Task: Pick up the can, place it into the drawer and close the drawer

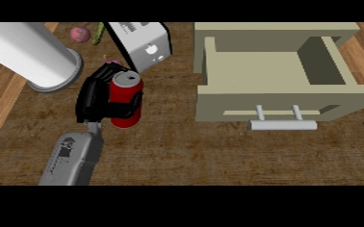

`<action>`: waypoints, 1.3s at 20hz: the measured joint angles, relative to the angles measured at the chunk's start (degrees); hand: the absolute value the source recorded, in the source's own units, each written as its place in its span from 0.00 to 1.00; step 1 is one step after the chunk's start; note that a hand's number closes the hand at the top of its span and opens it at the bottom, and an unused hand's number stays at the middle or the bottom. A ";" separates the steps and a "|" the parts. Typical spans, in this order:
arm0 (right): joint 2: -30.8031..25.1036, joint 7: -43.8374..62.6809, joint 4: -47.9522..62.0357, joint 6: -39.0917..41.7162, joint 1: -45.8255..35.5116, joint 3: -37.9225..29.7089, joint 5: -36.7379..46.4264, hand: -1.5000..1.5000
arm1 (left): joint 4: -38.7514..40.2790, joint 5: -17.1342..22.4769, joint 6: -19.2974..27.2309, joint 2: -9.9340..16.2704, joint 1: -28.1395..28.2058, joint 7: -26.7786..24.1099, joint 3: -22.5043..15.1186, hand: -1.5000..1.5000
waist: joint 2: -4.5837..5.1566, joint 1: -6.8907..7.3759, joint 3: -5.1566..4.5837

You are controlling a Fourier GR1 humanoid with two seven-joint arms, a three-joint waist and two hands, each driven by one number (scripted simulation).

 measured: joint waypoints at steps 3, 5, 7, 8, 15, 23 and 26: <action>0.15 0.57 -0.50 -0.65 -0.25 0.29 0.35 0.00 | -5.07 -1.95 3.36 -1.47 -2.71 6.26 -3.03 1.00 | -0.05 0.04 0.02; -0.19 0.82 -0.39 -0.30 -0.29 -0.69 -0.57 0.00 | -6.87 -2.40 4.31 -1.88 -4.16 9.49 -4.42 1.00 | -0.04 -0.01 0.00; 0.30 -0.11 0.12 -0.26 0.02 -0.38 0.16 0.00 | -7.93 -3.04 6.10 -2.45 -6.87 12.69 -6.18 1.00 | -0.02 -0.09 0.01; 0.35 -0.40 0.38 -0.09 0.02 -0.50 0.08 0.00 | -8.12 -3.30 6.66 -2.65 -8.72 14.41 -6.49 1.00 | 0.00 -0.13 0.01; 0.21 -0.95 0.20 -0.04 0.15 -0.65 0.24 0.00 | -5.07 -4.92 12.49 -3.27 -21.47 22.03 -9.95 1.00 | 0.07 -0.45 0.01; -0.34 1.93 -1.32 -0.25 -1.15 -0.67 0.00 0.00 | 4.83 -3.11 18.42 -3.39 -36.36 24.54 -11.92 1.00 | 0.19 -0.90 0.01; -0.01 1.57 -0.29 -0.53 -2.04 -0.26 0.80 0.00 | 9.88 -1.21 21.59 -3.40 -41.79 24.47 -13.44 1.00 | 0.25 -1.15 0.01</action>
